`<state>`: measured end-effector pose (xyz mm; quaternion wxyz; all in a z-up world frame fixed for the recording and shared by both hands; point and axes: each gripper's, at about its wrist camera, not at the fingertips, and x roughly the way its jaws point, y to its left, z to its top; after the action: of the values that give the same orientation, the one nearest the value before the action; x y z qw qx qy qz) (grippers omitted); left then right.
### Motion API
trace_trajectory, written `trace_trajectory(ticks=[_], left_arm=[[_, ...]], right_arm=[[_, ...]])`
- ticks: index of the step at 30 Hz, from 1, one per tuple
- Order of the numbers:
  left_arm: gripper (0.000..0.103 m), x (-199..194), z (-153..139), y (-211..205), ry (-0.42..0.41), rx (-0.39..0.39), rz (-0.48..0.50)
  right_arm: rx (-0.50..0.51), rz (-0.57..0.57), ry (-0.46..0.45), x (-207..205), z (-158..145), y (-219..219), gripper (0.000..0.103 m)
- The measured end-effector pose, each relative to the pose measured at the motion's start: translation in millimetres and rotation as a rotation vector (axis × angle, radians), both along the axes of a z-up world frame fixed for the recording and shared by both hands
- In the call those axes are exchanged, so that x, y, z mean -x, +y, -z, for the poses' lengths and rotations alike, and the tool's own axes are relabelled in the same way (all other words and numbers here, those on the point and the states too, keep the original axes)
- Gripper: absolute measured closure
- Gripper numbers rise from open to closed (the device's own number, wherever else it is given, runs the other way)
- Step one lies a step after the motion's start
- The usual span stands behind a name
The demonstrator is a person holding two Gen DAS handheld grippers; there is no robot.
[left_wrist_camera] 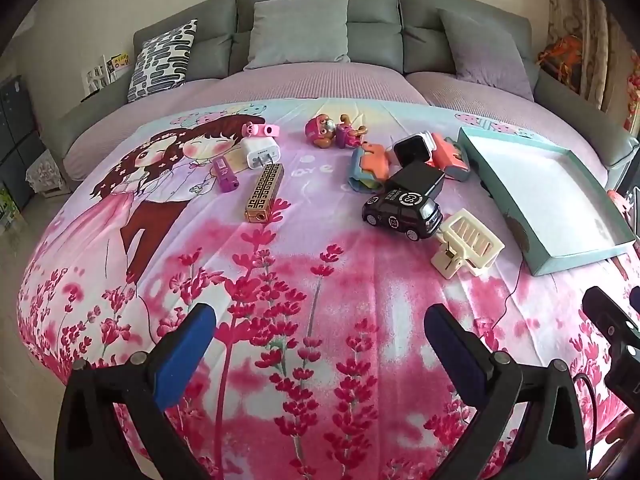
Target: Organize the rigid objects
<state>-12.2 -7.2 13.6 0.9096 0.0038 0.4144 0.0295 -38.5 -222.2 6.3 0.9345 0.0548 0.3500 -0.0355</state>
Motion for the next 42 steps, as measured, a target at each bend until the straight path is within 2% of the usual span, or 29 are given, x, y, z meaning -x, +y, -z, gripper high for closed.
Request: trace_trajectory(ticks=[14, 42], left_arm=[[0.000, -3.9, 5.4, 1.4, 0.012, 0.022, -0.026], [0.000, -5.7, 11.3, -1.1, 0.025, 0.013, -0.028]], right_arm=[[-0.077, 0.064, -0.002, 3.6, 2.4, -17.8, 0.000], [-0.009, 0.050, 0.003, 2.3, 0.4, -6.2, 0.000]])
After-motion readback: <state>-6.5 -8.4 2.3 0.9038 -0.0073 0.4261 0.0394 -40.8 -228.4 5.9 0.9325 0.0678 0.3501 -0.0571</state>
